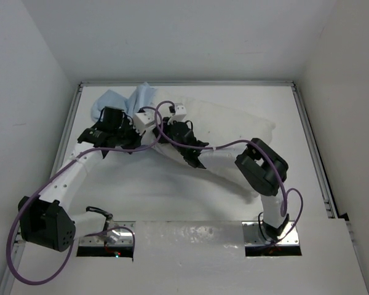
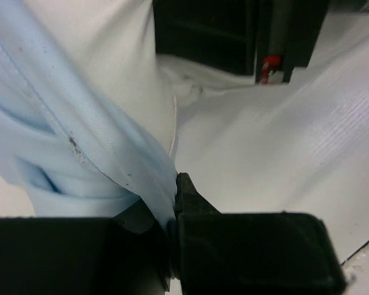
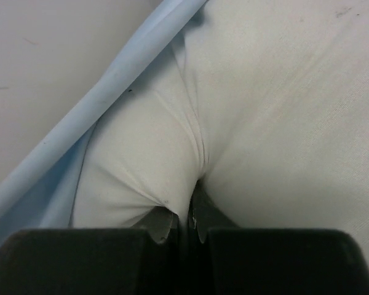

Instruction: Put the pillow into the pillowcase

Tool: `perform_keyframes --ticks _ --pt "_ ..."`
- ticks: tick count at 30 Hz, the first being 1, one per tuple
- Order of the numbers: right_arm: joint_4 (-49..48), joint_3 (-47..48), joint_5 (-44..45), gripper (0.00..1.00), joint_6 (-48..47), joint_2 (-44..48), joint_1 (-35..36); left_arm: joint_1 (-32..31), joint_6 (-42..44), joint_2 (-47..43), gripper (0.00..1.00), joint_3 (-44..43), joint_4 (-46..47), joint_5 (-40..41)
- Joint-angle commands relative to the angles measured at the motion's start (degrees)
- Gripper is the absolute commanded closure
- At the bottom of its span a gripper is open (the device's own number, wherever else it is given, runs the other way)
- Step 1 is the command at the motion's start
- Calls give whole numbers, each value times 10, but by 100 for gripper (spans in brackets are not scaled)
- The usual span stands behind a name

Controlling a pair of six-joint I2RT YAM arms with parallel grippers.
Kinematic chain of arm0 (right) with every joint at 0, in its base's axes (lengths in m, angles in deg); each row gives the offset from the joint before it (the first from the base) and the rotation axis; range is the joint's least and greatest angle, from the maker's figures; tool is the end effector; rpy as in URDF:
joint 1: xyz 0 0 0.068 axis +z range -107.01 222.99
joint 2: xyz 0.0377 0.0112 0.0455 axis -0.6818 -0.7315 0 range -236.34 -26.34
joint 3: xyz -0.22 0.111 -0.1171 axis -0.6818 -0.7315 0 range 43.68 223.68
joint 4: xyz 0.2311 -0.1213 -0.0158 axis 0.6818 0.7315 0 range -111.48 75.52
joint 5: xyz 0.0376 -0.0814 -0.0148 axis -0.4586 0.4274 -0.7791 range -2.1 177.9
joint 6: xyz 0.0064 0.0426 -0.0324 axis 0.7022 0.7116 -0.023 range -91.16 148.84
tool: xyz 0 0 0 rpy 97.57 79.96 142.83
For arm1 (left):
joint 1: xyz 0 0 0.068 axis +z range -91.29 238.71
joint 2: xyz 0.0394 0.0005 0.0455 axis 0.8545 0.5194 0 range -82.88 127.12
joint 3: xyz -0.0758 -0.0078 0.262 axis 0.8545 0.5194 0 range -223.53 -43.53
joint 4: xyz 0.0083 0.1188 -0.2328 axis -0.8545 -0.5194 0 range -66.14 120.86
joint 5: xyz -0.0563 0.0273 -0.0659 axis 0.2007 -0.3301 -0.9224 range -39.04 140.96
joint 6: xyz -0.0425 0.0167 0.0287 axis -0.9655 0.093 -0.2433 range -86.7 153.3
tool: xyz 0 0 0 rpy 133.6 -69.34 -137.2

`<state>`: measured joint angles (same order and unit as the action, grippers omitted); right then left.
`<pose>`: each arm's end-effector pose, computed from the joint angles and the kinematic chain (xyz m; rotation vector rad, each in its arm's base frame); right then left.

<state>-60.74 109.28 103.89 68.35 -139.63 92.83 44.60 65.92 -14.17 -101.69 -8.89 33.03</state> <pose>0.2916 0.3304 0.1993 0.0546 1.7992 0.9052 0.2349 -0.0703 0.2906 1.0780 2.1502 -0.2346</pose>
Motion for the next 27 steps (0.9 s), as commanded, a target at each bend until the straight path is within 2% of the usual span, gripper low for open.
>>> perform_keyframes --ticks 1,5,8,9,11,12,13,14,16,17,18,20,21,24,25,27 --pt "-92 43 22 100 64 -19 0 -21 -15 18 98 -11 34 -63" --pt "-106 81 19 100 139 -88 7 -69 3 35 95 -29 30 -167" --pt "-115 74 10 100 124 -104 6 -72 31 30 90 -14 9 -230" --pt "-126 66 2 100 115 -104 6 -72 38 28 76 -8 -2 -243" --pt "-157 27 -27 87 68 -89 3 -70 46 22 65 -6 -9 -238" --pt "-158 9 -53 69 49 -74 3 -66 47 15 56 -7 -15 -211" --pt "-151 -36 -63 62 6 -33 3 -59 54 10 50 -6 -15 -204" --pt "-144 -61 -75 49 -13 -9 3 -38 59 3 32 -2 -16 -198" --pt "-116 -128 -93 35 -68 65 1 -15 74 -16 26 -2 -23 -190" --pt "-97 -145 -103 30 -86 91 2 -10 80 -15 18 -19 -39 -186" --pt "-32 -160 -106 24 -121 114 1 -7 85 -13 14 -32 -48 -185" --pt "44 -151 -117 19 -161 167 2 1 91 -8 10 -74 -72 -192" --pt "117 -138 -123 17 -199 191 0 6 90 -4 9 -107 -82 -200" --pt "221 -126 -122 13 -257 225 -3 18 82 3 8 -157 -93 -220" --pt "241 -122 -122 12 -268 242 -8 28 76 8 0 -183 -89 -227" --pt "301 -96 -109 11 -302 254 -13 34 32 14 0 -195 -63 -222"
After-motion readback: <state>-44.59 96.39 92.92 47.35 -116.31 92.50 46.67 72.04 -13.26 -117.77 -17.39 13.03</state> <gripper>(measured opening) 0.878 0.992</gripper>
